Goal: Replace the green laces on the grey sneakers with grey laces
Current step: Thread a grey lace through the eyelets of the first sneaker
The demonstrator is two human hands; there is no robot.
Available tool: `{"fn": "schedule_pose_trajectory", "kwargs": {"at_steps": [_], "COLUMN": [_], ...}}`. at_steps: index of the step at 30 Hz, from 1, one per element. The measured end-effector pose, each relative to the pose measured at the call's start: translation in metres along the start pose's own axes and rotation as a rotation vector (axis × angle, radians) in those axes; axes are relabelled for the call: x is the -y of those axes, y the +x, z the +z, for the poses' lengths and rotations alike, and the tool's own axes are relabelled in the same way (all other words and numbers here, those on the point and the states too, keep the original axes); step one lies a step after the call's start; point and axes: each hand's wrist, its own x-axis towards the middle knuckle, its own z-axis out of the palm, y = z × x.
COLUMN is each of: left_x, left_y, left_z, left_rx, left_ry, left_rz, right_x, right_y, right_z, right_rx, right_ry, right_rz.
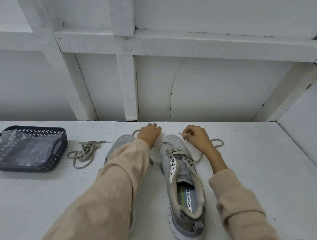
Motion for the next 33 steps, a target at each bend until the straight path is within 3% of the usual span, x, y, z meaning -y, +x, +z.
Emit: {"fn": "schedule_pose_trajectory", "kwargs": {"at_steps": [3, 7, 13, 17, 23, 33], "left_x": [0.002, 0.004, 0.009, 0.006, -0.005, -0.011], "left_y": [-0.002, -0.003, -0.015, -0.050, -0.081, -0.089], "left_z": [0.000, 0.000, -0.033, -0.055, -0.037, -0.032], "left_rx": [-0.024, -0.033, -0.181, -0.223, 0.055, -0.044], "left_ry": [0.021, -0.040, -0.895, -1.262, -0.980, -0.823], "left_rz": [-0.033, -0.050, -0.230, -0.083, 0.131, 0.136], "right_x": [0.013, 0.027, 0.024, 0.020, 0.022, 0.030], "right_y": [-0.021, -0.055, -0.081, -0.081, -0.079, -0.084], "right_z": [-0.021, -0.052, -0.066, -0.058, -0.047, -0.042], "right_rx": [0.046, 0.306, 0.453, 0.406, 0.315, 0.245], "right_ry": [0.272, 0.431, 0.344, 0.213, 0.073, -0.032], "right_rz": [-0.015, -0.057, -0.047, -0.080, -0.083, -0.057]}}
